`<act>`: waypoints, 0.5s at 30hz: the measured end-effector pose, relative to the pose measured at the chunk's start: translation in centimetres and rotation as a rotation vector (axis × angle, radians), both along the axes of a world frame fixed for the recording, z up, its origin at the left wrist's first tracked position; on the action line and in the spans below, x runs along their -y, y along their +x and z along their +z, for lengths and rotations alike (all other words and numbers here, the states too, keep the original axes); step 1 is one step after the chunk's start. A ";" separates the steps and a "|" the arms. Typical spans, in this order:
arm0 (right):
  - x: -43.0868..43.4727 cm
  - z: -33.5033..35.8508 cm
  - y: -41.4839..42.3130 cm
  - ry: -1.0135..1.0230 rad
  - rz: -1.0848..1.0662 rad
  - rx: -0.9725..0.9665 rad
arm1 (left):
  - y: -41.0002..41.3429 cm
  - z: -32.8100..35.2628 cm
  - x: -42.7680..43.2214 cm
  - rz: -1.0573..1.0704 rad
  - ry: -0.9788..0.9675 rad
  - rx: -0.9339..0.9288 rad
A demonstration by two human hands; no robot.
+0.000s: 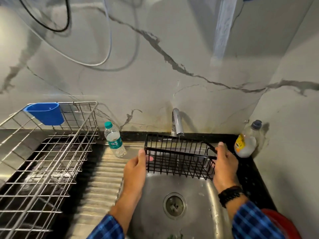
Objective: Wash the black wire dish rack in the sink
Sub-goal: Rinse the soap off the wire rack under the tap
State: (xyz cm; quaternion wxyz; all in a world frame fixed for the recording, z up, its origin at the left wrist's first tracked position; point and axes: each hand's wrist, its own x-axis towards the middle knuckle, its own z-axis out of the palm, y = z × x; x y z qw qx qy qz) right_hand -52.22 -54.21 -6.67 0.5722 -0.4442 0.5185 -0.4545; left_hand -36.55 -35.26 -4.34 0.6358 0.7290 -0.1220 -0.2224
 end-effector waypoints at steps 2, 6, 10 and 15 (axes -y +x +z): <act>0.3 0.4 0.2 -0.067 0.114 -0.037 | -0.1 0.6 0.6 0.075 0.023 -0.024; 1.3 -1.3 2.0 0.082 0.362 -0.277 | 0.5 0.5 0.0 0.089 -0.052 0.040; 1.1 -3.5 4.0 0.168 0.624 -0.555 | 2.7 -0.4 -1.4 0.139 -0.111 -0.073; 0.3 -2.3 7.6 0.208 0.749 -0.590 | 3.6 0.5 -3.2 0.123 -0.189 0.024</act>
